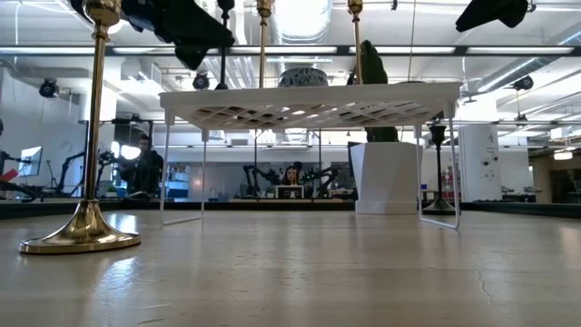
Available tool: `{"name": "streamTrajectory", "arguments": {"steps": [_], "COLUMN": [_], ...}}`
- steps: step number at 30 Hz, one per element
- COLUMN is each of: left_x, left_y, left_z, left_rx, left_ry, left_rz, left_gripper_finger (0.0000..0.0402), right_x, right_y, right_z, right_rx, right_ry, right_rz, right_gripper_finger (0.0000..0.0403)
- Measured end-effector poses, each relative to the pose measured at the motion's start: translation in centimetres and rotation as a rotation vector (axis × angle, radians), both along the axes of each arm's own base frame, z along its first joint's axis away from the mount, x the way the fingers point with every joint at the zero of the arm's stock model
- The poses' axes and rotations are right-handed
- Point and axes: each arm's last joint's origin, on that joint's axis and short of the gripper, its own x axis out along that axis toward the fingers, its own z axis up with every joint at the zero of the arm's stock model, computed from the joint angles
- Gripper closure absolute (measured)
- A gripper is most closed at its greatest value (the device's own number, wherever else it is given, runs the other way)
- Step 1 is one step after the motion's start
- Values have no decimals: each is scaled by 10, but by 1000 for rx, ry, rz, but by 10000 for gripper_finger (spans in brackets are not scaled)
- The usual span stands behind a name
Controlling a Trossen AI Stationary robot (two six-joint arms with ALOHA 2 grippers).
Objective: Pick & Place candle stick holders
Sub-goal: Put the left black candle holder on the shelf, then put the black candle holder on the shelf
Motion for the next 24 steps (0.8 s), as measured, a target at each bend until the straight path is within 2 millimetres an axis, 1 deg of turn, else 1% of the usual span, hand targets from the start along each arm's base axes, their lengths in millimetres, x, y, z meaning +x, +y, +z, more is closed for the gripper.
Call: {"name": "streamTrajectory", "arguments": {"steps": [6, 10, 15, 18, 21, 24], "left_x": [-4, -13, -31, -43, -56, -69], "left_y": [0, -1, 0, 0, -1, -1], "left_z": [4, 11, 20, 26, 33, 41], "left_rx": [-1, -9, -12, -17, -30, -41], "left_ry": [-20, -2, 78, 127, 156, 182], "left_rz": [1, 9, 78, 108, 122, 162], "left_gripper_finger": [298, 263, 215, 193, 182, 181], "right_x": [0, 0, 0, 0, 0, 0], "right_y": [0, 0, 0, 0, 0, 0], "right_z": [0, 0, 0, 0, 0, 0], "right_rx": [0, 1, 3, 7, 8, 8], "right_ry": [0, 0, 1, 2, 2, 2], "right_rz": [0, 1, 3, 7, 8, 9], "right_gripper_finger": [351, 351, 351, 351, 351, 351]}}
